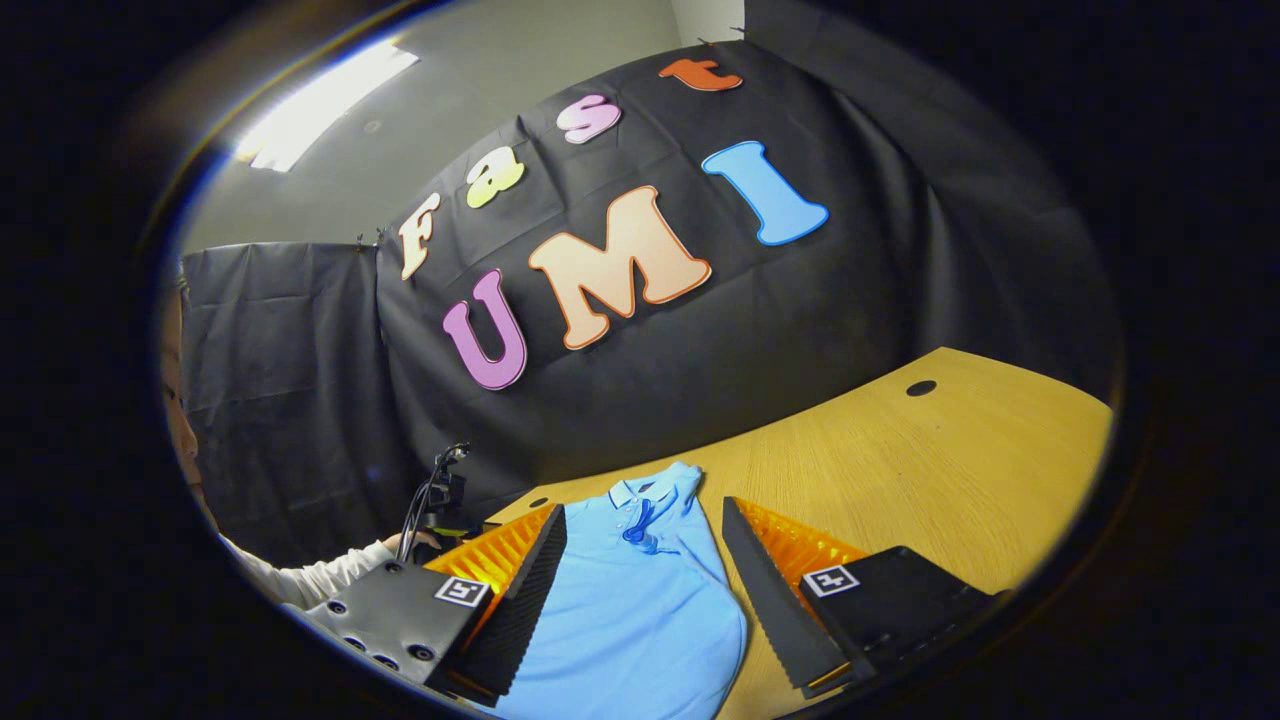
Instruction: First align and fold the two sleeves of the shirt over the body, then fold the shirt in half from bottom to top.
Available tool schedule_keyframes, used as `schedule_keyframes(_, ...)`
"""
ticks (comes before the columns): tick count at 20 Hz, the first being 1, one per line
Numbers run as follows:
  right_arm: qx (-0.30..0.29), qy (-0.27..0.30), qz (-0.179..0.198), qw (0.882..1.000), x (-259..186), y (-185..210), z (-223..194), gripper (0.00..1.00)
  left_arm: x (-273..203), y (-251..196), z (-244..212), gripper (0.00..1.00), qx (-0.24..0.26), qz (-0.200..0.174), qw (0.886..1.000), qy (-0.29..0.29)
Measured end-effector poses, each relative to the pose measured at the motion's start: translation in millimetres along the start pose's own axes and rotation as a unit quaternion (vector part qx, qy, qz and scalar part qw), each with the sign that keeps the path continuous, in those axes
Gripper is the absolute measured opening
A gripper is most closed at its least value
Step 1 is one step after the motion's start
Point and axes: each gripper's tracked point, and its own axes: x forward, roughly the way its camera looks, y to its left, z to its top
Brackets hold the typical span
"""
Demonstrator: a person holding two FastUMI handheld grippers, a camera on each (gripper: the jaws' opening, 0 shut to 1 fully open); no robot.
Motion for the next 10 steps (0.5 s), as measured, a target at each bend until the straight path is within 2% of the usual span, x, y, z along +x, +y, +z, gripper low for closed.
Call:
schedule_keyframes(3, 0.02, 0.001, -0.001, 1.0, 1.8, -4.9, -3.3, 0.92, 0.4, -4.9, 0.4, 0.9, -0.004, -0.005, 1.0, 0.0)
schedule_keyframes(4, 0.022, 0.002, 0.001, 1.0, 2.1, -5.6, -5.4, 0.97, 1.6, -5.8, -0.8, 0.88, -0.003, -0.006, 1.0, 0.001)
schedule_keyframes(6, 0.017, 0.001, 0.001, 1.0, 2.5, -5.6, -5.6, 0.97, 0.7, -9.3, -0.3, 0.8, 0.007, -0.018, 1.0, 0.001)
schedule_keyframes(10, 0.011, -0.005, 0.007, 1.0, -0.7, -1.4, -2.1, 0.97, 3.0, -21.1, 1.4, 0.54, 0.02, -0.046, 0.999, 0.001)
